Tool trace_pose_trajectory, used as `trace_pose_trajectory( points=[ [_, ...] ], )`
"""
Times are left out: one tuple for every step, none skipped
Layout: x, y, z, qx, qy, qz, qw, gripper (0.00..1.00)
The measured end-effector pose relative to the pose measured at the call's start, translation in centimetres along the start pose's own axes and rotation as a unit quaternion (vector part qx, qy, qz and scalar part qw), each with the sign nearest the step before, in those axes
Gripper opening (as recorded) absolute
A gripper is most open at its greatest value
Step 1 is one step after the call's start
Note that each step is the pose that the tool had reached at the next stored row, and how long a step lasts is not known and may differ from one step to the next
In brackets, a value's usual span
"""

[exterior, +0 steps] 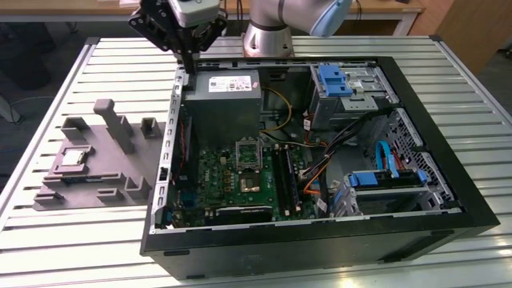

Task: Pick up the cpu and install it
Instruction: 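Reach for the cpu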

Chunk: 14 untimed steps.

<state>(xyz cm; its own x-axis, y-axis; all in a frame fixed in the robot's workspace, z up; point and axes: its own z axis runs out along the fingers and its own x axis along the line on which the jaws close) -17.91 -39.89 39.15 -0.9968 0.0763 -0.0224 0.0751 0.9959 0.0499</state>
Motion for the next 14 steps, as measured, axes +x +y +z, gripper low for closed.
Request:
trace_pose_trajectory(
  points=[
    [0.04, 0.0, 0.0, 0.0, 0.0, 0.0, 1.0, 0.11],
    [0.07, 0.0, 0.0, 0.0, 0.0, 0.0, 1.0, 0.11],
    [0.11, -0.01, 0.0, 0.0, 0.0, 0.0, 1.0, 0.11],
    [0.14, -0.01, 0.0, 0.0, 0.0, 0.0, 1.0, 0.11],
    [0.17, -0.01, 0.01, 0.0, 0.0, 0.0, 1.0, 0.11],
    [0.2, -0.02, 0.01, 0.0, 0.0, 0.0, 1.0, 0.11],
    [0.23, -0.02, 0.01, 0.0, 0.0, 0.0, 1.0, 0.11],
    [0.26, -0.02, 0.01, 0.0, 0.0, 0.0, 1.0, 0.11],
    [0.29, -0.02, 0.01, 0.0, 0.0, 0.0, 1.0, 0.11],
    [0.32, -0.02, 0.01, 0.0, 0.0, 0.0, 1.0, 0.11],
    [0.35, -0.03, 0.01, 0.0, 0.0, 0.0, 1.0, 0.11],
    [0.38, -0.03, 0.01, 0.0, 0.0, 0.0, 1.0, 0.11],
    [0.42, -0.03, 0.01, 0.0, 0.0, 0.0, 1.0, 0.11],
    [0.46, -0.04, 0.02, 0.0, 0.0, 0.0, 1.0, 0.11]
  ],
)
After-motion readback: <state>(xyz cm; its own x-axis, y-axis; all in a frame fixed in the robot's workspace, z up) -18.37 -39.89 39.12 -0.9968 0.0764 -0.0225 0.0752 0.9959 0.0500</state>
